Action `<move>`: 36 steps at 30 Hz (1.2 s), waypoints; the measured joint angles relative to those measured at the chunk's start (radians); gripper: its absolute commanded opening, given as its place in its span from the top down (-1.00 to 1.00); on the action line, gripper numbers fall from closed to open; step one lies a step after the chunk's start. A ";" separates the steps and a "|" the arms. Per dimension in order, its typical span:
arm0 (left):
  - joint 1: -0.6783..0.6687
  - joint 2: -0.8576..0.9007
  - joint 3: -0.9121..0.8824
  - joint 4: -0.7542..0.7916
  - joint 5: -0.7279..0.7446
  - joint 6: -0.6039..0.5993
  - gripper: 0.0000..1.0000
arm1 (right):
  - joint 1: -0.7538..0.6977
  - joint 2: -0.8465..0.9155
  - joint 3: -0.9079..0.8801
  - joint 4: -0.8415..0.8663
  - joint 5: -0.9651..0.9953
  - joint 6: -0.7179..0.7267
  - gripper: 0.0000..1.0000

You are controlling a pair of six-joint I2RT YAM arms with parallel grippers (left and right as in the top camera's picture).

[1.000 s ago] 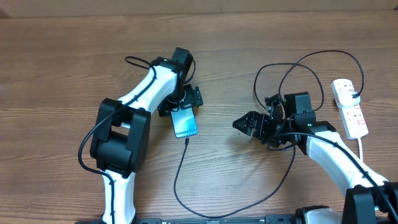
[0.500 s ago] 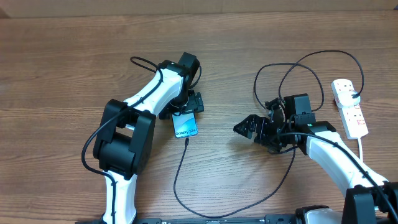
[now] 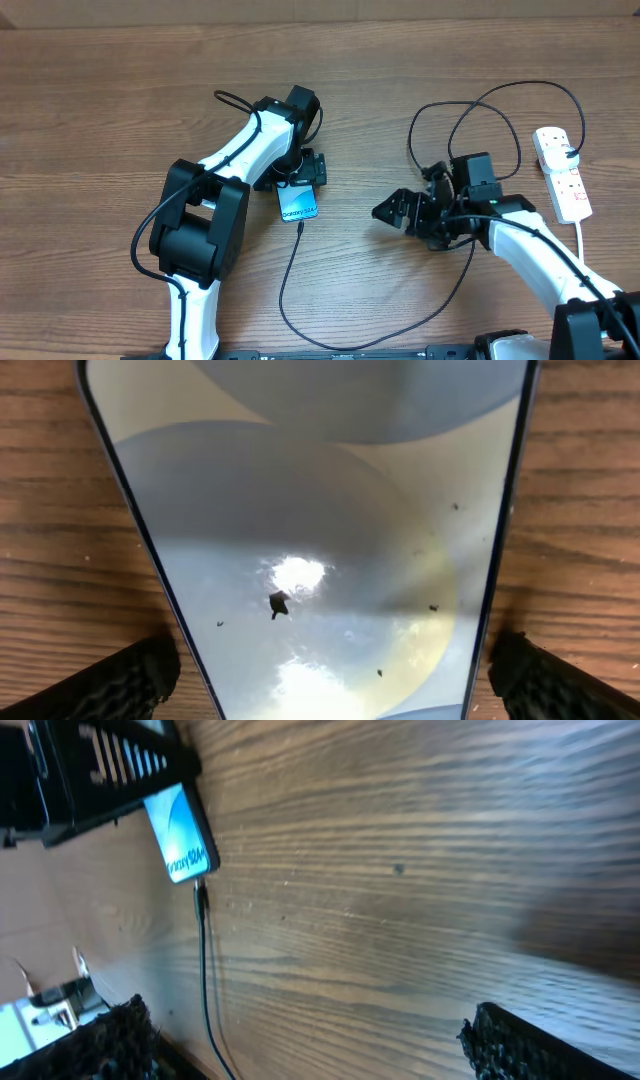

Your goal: Plug charger to phone and switch on socket

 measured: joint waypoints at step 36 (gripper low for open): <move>0.039 -0.032 -0.057 0.071 -0.015 -0.051 -0.36 | 0.237 0.006 0.000 0.207 0.082 0.104 -1.00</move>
